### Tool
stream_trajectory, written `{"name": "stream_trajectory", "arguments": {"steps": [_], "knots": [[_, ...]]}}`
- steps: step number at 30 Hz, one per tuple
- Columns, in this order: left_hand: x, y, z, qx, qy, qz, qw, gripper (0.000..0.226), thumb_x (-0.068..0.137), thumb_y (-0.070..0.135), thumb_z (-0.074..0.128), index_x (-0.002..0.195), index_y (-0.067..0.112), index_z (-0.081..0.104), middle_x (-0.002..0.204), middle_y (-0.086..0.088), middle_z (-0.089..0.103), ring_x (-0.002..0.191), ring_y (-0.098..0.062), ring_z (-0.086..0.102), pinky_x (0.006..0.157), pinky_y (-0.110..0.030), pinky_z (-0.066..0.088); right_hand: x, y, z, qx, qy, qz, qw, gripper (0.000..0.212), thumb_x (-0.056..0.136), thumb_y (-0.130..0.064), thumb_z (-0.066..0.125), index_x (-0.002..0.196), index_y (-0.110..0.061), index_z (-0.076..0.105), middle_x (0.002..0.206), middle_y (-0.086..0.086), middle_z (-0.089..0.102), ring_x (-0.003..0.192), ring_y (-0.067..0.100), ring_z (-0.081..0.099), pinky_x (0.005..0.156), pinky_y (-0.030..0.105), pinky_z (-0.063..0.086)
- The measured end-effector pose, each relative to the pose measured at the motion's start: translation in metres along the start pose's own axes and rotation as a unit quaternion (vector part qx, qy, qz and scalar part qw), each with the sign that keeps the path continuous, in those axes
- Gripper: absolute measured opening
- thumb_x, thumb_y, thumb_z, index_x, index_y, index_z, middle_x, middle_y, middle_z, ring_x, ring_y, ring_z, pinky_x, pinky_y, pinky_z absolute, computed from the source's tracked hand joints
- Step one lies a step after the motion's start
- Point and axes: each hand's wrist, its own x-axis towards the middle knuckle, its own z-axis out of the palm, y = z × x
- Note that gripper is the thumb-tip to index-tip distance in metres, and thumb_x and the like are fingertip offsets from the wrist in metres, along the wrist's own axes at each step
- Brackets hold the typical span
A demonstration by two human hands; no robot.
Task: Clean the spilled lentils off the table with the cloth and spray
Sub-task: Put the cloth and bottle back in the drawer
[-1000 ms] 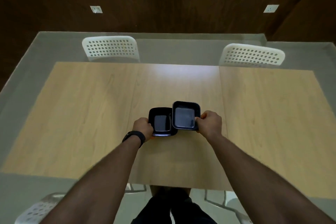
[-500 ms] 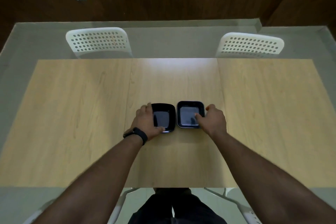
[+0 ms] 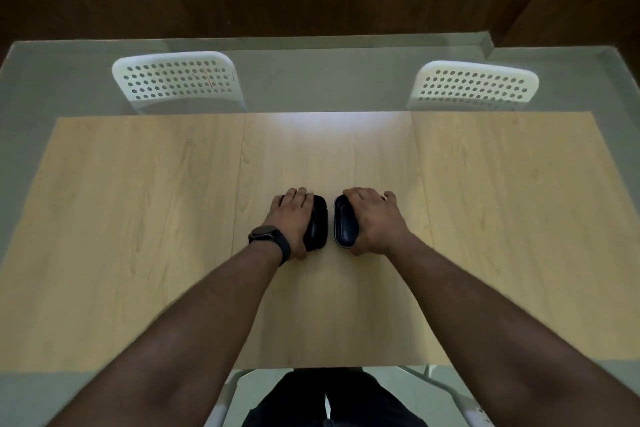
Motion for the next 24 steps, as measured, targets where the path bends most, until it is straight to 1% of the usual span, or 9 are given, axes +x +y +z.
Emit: {"name": "stream_trajectory", "arguments": {"steps": [2,6,13,17,21,24], "knots": [[0.002,-0.004,-0.004,0.007,-0.001,-0.001,1.000,0.141,0.060,0.047,0.093,0.164,0.011,0.004,0.170,-0.011,0.012,0.157,-0.030,0.011,0.128,-0.047,0.016,0.000,0.002,-0.005,0.002,-0.002,0.003,1.000,0.126,0.057,-0.049,0.091,0.160,-0.022,0.023,0.161,-0.001,0.037,0.147,0.023,0.035,0.117,0.057,0.029],[0.001,-0.006,-0.006,0.007,-0.001,-0.006,1.000,0.142,0.059,0.046,0.094,0.164,0.011,0.004,0.170,-0.010,0.012,0.157,-0.029,0.011,0.128,-0.047,0.016,0.001,0.006,-0.009,0.010,-0.005,0.006,1.000,0.127,0.056,-0.048,0.091,0.160,-0.023,0.023,0.160,-0.002,0.038,0.145,0.023,0.037,0.112,0.052,0.036],[-0.001,-0.004,-0.007,0.004,0.005,-0.013,1.000,0.142,0.059,0.045,0.094,0.164,0.012,0.004,0.170,-0.009,0.011,0.157,-0.028,0.010,0.127,-0.047,0.017,0.001,0.007,-0.007,0.016,-0.002,0.005,1.000,0.126,0.056,-0.046,0.091,0.159,-0.023,0.023,0.159,-0.002,0.038,0.144,0.023,0.037,0.110,0.051,0.038],[-0.004,-0.001,-0.011,0.010,0.004,-0.019,1.000,0.144,0.061,0.048,0.094,0.164,0.011,0.001,0.172,-0.010,0.005,0.159,-0.027,0.006,0.128,-0.048,0.014,0.000,0.007,-0.009,0.014,-0.006,0.008,1.000,0.127,0.058,-0.045,0.091,0.161,-0.021,0.020,0.163,-0.001,0.034,0.148,0.023,0.033,0.113,0.052,0.035],[-0.011,0.003,-0.011,-0.008,0.002,-0.021,1.000,0.148,0.062,0.055,0.093,0.165,0.012,-0.004,0.173,-0.010,-0.006,0.160,-0.028,-0.001,0.129,-0.049,0.009,-0.005,0.004,-0.009,0.016,-0.018,0.007,1.000,0.135,0.062,-0.047,0.091,0.165,-0.020,0.008,0.172,0.002,0.016,0.158,0.023,0.018,0.122,0.059,0.024],[-0.022,0.009,-0.012,-0.053,0.016,-0.024,0.998,0.139,0.071,0.057,0.087,0.165,0.012,-0.005,0.174,-0.010,-0.006,0.160,-0.027,-0.001,0.130,-0.051,0.007,-0.015,0.002,-0.009,0.034,0.011,0.005,0.999,0.134,0.064,-0.052,0.088,0.166,-0.021,0.008,0.174,0.002,0.012,0.159,0.022,0.013,0.124,0.059,0.017]]}}
